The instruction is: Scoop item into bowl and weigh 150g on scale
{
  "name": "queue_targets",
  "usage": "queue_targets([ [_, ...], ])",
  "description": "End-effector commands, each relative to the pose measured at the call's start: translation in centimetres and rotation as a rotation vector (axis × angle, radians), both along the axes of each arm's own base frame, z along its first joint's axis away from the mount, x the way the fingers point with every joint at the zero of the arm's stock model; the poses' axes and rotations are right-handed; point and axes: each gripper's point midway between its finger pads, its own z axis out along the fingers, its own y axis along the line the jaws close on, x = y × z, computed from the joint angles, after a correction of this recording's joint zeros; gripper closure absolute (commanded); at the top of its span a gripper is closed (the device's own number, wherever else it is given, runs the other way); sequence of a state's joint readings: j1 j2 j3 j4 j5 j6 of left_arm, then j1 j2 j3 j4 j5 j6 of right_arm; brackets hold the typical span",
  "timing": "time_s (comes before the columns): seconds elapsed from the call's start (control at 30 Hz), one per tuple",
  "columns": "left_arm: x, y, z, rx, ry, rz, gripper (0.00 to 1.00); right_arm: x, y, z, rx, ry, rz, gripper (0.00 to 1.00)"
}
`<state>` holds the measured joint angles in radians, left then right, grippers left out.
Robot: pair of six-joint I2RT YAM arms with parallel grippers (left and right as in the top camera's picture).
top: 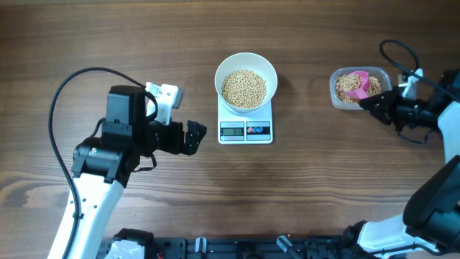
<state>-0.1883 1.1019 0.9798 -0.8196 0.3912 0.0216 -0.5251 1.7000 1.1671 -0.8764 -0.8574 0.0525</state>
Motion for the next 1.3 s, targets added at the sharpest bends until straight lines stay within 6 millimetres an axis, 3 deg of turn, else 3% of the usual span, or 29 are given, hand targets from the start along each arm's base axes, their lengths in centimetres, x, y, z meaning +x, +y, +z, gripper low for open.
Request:
queue_targets([
  [0.0,0.0,0.0,0.0,-0.009,0.005,-0.002,0.0,-0.1,-0.2,1.0,0.083,-0.063,0.006,0.96],
  [0.27,0.0,0.0,0.0,-0.009,0.005,-0.002,0.0,-0.8,-2.1,1.9,0.15,-0.082,-0.067,0.96],
  [0.47,0.0,0.0,0.0,-0.009,0.005,-0.002,0.0,-0.8,-2.5,3.6,0.236,-0.155,-0.083,0.96],
  [0.63,0.0,0.0,0.0,-0.009,0.005,-0.002,0.0,-1.1,-3.2,3.7,0.246,-0.16,-0.108,0.96],
  [1.27,0.0,0.0,0.0,-0.009,0.005,-0.002,0.0,-0.8,-2.2,7.3,0.417,-0.295,-0.084,0.96],
])
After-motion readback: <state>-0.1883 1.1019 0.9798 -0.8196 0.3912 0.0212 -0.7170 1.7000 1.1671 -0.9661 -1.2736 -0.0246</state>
